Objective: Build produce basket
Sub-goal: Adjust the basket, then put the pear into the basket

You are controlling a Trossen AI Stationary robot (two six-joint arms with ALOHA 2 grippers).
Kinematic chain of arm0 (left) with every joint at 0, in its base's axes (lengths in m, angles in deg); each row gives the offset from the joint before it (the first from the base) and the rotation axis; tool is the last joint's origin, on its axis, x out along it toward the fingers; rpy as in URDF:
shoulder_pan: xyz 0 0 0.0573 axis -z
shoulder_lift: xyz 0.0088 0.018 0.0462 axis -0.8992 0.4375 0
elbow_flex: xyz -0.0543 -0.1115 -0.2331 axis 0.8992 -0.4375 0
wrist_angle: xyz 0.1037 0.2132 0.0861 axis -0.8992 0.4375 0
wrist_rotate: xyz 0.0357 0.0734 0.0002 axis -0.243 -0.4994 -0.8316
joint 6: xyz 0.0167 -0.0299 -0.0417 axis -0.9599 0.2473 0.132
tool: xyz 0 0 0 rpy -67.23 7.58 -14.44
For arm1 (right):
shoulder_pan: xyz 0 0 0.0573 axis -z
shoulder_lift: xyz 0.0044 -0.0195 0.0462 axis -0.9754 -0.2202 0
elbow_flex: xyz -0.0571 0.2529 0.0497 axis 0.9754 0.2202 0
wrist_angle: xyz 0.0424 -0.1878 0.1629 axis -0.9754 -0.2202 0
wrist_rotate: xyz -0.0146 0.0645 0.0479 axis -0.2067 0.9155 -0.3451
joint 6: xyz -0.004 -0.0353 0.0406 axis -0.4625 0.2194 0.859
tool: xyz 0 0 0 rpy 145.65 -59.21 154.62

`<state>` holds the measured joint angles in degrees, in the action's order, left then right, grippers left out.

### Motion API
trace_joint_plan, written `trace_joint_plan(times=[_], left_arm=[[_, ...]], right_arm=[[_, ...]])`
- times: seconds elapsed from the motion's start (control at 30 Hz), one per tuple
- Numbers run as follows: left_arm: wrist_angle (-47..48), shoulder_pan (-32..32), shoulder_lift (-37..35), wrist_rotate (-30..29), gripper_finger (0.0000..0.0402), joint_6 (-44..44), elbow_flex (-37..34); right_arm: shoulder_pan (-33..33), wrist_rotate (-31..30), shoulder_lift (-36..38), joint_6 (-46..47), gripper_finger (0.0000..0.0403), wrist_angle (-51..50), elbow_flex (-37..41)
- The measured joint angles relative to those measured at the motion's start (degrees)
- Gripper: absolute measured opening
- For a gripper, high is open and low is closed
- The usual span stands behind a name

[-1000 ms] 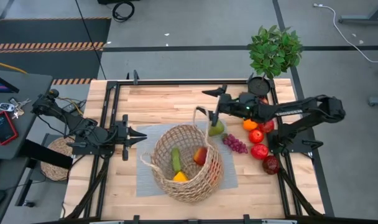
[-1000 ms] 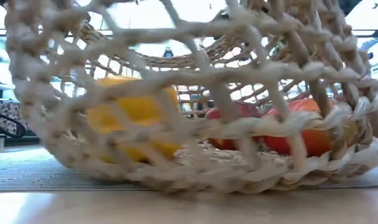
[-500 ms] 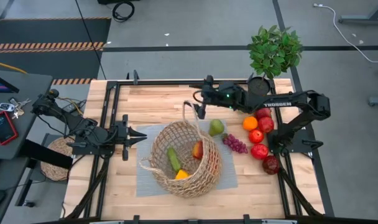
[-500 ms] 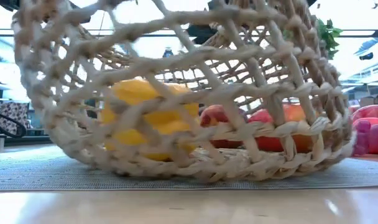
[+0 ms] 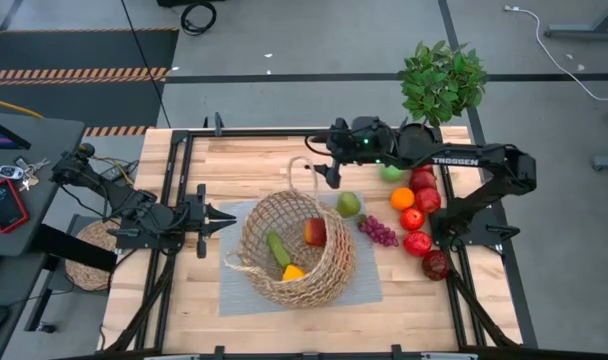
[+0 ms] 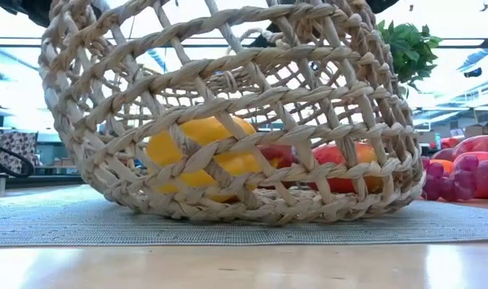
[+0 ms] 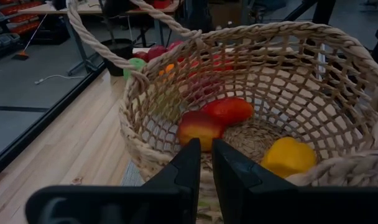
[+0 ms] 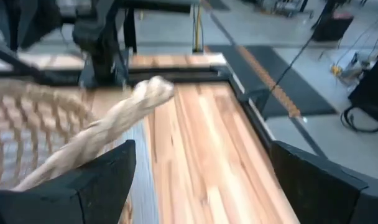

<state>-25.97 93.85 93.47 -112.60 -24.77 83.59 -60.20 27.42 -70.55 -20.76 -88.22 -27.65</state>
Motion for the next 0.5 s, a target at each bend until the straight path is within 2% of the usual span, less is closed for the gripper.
trace_joint_plan(times=[0.27, 0.5], left_arm=[[-0.02, 0.0, -0.02, 0.0, 0.0048, 0.0, 0.0], [-0.02, 0.0, -0.02, 0.01, 0.0048, 0.0, 0.0]], right_arm=[[0.0, 0.24, 4.3, 0.78, 0.0373, -18.11, -0.02], [-1.11, -3.13, 6.41, 3.84, 0.0379, -24.89, 3.82]])
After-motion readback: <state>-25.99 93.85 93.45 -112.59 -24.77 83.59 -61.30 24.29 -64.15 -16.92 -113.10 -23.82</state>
